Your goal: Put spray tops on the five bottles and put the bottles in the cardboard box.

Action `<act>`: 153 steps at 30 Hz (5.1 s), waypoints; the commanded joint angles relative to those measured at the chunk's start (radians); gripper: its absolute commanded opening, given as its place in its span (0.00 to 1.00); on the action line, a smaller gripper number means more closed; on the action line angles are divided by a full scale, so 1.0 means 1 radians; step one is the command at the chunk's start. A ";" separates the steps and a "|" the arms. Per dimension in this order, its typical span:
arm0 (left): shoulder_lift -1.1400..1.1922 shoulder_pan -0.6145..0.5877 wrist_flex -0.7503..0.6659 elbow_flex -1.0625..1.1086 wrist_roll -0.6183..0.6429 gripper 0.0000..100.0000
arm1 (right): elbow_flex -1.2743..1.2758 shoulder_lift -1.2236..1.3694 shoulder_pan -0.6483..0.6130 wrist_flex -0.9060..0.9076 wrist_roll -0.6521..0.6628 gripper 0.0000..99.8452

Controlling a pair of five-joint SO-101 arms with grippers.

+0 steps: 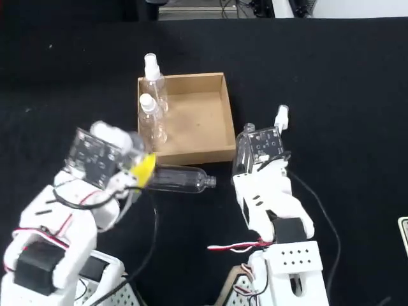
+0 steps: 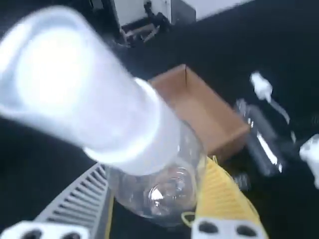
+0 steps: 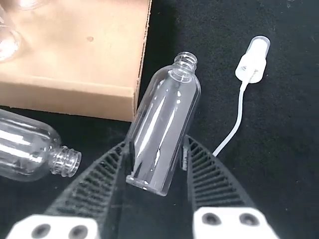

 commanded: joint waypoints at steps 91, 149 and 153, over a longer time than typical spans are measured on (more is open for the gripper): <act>1.379 0.217 -1.017 -0.222 0.203 0.22 | -0.251 -0.024 0.715 0.190 0.176 0.13; 1.208 0.245 -1.030 -0.193 0.201 0.07 | -0.255 -0.025 0.717 0.190 0.178 0.13; 1.060 0.249 -0.911 -0.191 0.201 0.07 | -0.259 -0.025 0.717 0.190 0.176 0.13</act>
